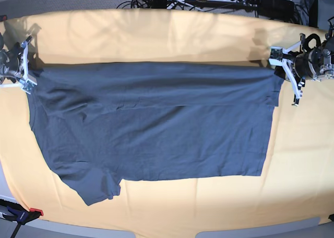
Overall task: Fold the T-shirt properly
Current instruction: 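Drag the held shoulder edge outward with both grippers to flatten the shirt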
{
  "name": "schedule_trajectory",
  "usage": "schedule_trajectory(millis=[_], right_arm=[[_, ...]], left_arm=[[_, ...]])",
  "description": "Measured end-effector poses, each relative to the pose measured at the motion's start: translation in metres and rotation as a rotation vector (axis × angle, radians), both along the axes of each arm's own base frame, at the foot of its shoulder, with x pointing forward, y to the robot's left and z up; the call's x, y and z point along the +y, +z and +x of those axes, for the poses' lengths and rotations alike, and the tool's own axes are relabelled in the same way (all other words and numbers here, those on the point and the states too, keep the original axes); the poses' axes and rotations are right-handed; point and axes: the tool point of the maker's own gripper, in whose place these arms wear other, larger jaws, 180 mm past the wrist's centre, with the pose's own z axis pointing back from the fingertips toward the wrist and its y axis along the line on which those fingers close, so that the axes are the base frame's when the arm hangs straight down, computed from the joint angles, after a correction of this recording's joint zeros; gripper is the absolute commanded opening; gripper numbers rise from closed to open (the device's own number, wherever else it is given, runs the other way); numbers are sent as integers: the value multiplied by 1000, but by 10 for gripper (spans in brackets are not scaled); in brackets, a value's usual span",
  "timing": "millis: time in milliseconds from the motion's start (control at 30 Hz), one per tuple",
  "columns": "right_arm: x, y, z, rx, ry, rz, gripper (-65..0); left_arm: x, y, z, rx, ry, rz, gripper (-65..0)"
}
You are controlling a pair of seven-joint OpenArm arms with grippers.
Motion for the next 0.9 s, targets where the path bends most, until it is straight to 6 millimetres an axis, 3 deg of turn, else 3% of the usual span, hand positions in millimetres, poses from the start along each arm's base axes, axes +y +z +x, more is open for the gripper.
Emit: schedule_trajectory(millis=[167, 500, 667, 800, 900], right_arm=[[-3, -2, -27, 112, 22, -8, -650], [9, 6, -59, 242, 107, -8, -650], [12, 26, -54, 247, 164, -43, -650], [38, 38, -57, 256, 195, 51, -650], [46, 40, -58, 254, 220, 61, -650]], left_arm=[[-6, 2, -25, 121, -62, -16, -650], [-13, 23, -41, 180, -71, -48, -650], [-5, 28, -42, 182, -74, -19, -650], [-6, 28, -42, 183, -75, -22, -650], [-10, 29, -44, 192, -75, -44, -650]])
